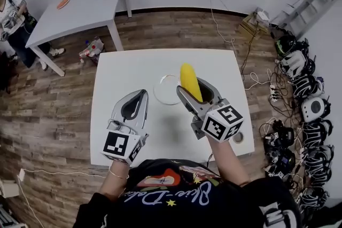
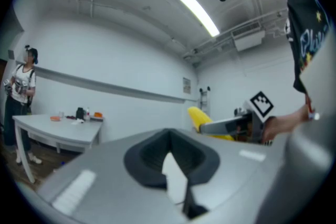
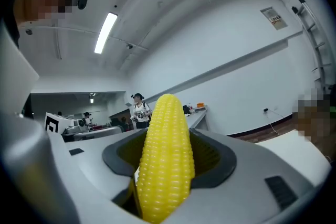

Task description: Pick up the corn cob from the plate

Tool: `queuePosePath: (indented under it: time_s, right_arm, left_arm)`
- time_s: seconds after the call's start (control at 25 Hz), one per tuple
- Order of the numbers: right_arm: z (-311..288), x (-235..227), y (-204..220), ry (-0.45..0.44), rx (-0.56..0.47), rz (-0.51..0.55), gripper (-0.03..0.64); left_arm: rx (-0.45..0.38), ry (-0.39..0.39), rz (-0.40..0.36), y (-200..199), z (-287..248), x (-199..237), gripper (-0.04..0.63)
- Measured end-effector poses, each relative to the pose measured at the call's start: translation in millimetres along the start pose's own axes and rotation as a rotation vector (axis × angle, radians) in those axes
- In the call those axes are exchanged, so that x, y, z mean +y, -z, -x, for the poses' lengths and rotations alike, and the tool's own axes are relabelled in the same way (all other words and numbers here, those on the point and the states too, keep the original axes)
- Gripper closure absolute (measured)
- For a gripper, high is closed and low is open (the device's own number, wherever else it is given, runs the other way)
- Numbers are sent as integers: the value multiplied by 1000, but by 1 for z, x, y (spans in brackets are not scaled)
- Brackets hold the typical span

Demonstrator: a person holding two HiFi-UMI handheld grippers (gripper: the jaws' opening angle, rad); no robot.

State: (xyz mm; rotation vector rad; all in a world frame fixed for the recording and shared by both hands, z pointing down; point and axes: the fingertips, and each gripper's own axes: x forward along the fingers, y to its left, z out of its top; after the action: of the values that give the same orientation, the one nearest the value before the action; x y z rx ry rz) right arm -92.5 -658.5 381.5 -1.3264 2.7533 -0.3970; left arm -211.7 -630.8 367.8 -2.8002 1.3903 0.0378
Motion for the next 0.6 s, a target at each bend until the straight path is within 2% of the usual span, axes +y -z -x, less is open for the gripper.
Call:
queuePosePath:
  time_s: [0.24,0.6]
  right_arm:
    - [13,-5,12,24,36,-27,362]
    - [14,-6,15,22,53,-27,362]
  left_arm:
    - [17,17,1,3,-2,-15,597]
    - [32,12,2,4,0,-16,597]
